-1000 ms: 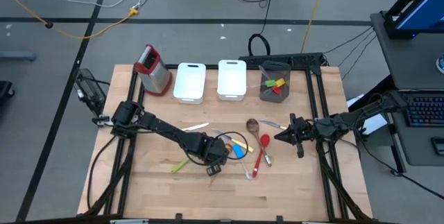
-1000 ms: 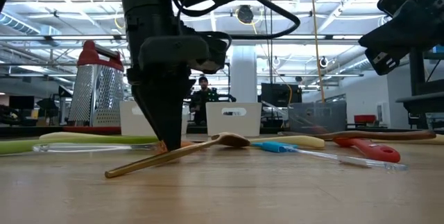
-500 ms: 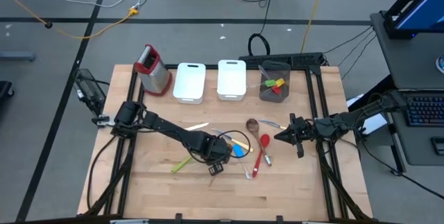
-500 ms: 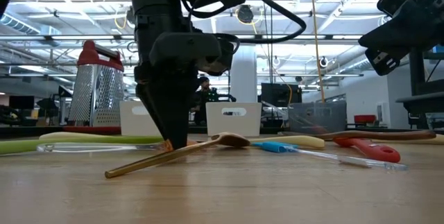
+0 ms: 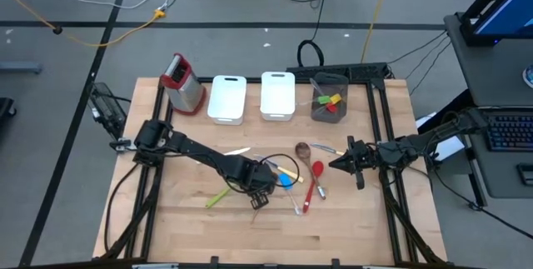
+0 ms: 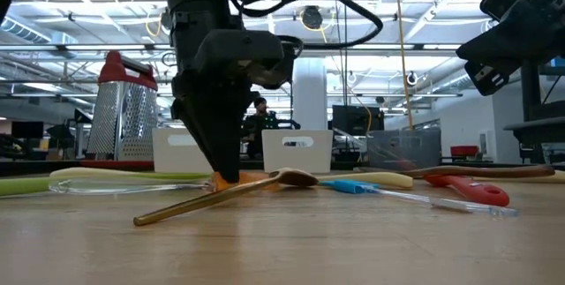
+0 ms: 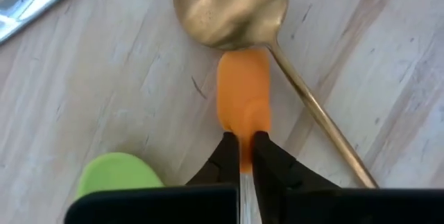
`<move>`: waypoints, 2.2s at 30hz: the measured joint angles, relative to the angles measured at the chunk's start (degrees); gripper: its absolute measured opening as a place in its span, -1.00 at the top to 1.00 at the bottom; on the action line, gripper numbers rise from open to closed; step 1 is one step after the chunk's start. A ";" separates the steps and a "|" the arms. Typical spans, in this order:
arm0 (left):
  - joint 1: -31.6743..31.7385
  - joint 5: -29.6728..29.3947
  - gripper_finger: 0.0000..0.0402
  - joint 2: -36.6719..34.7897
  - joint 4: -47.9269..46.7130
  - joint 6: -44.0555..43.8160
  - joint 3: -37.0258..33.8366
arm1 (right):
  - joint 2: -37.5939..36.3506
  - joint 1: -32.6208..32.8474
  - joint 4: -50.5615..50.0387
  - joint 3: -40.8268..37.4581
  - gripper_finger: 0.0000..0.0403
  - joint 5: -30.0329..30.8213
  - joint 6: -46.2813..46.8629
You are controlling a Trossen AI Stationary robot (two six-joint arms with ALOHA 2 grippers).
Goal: Pick & Place Kitchen Items
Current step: Put the orange spatula into the black bin
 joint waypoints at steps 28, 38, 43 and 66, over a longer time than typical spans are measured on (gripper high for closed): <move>-0.06 -0.46 0.42 0.27 -0.28 -2.17 -0.06 | -0.01 0.00 -0.02 0.00 1.00 -0.18 -0.32; -2.90 3.60 0.16 -3.49 -2.64 -9.50 -0.09 | 0.00 0.00 -0.13 0.00 1.00 -0.18 -0.46; -5.65 3.13 0.25 -3.01 -5.90 -11.94 -0.02 | -0.01 0.00 -0.24 0.00 1.00 -0.18 -0.91; -6.25 -0.01 0.27 3.05 -5.42 -11.63 0.22 | 0.00 0.00 -0.46 0.00 1.00 -0.14 -0.52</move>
